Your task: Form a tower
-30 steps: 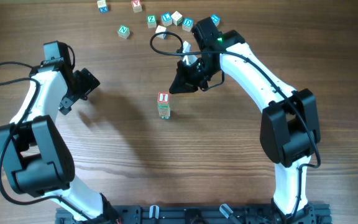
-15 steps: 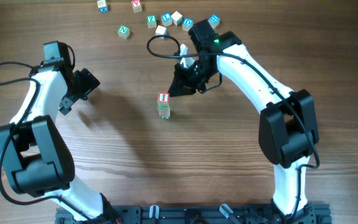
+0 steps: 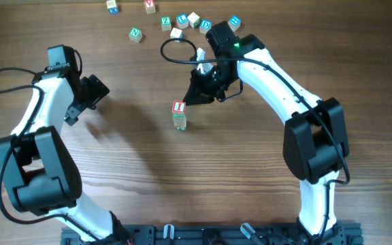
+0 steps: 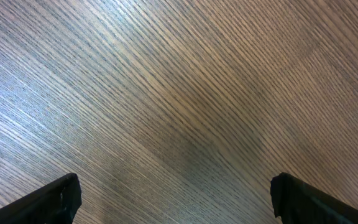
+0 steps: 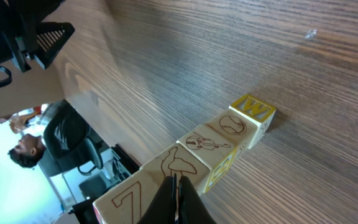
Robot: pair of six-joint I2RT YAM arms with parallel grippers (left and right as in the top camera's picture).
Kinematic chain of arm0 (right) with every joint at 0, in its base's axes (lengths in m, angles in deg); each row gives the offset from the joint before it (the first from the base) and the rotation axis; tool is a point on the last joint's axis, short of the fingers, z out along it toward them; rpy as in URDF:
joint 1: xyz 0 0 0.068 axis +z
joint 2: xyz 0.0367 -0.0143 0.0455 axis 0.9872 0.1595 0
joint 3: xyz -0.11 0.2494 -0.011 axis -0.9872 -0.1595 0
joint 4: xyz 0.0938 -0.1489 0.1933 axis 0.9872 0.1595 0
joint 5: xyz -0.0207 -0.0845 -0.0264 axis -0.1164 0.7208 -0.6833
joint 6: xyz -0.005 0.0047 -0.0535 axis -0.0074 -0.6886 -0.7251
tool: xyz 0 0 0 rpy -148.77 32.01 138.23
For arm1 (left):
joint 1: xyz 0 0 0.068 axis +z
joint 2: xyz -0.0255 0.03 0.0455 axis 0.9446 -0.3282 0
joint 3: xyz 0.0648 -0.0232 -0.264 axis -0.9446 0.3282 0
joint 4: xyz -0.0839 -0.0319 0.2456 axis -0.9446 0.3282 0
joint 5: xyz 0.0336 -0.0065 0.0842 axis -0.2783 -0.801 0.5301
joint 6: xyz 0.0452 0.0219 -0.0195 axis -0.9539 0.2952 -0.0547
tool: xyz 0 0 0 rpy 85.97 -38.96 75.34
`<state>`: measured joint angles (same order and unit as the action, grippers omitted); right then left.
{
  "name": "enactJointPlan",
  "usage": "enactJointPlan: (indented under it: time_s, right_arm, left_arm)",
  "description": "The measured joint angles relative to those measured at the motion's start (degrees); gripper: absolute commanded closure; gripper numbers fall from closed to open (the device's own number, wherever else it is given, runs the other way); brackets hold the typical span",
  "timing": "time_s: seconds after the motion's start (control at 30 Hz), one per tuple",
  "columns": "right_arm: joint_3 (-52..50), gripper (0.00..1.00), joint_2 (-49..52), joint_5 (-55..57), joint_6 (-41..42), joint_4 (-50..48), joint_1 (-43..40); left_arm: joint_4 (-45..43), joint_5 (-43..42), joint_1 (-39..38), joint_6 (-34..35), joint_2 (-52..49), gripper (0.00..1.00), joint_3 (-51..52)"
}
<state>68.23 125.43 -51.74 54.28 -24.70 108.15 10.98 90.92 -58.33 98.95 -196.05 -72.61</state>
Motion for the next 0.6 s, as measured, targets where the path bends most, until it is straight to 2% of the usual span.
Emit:
enactJointPlan:
  time_s: [0.33,0.6]
  right_arm:
    - [0.0,0.96,0.0,1.9,0.8,-0.8,0.0]
    - [0.0,0.96,0.0,0.2,0.6,-5.6,0.0]
  left_arm:
    - [0.0,0.0,0.0,0.0,0.0,0.00,0.0]
    - [0.0,0.0,0.0,0.0,0.0,0.00,0.0]
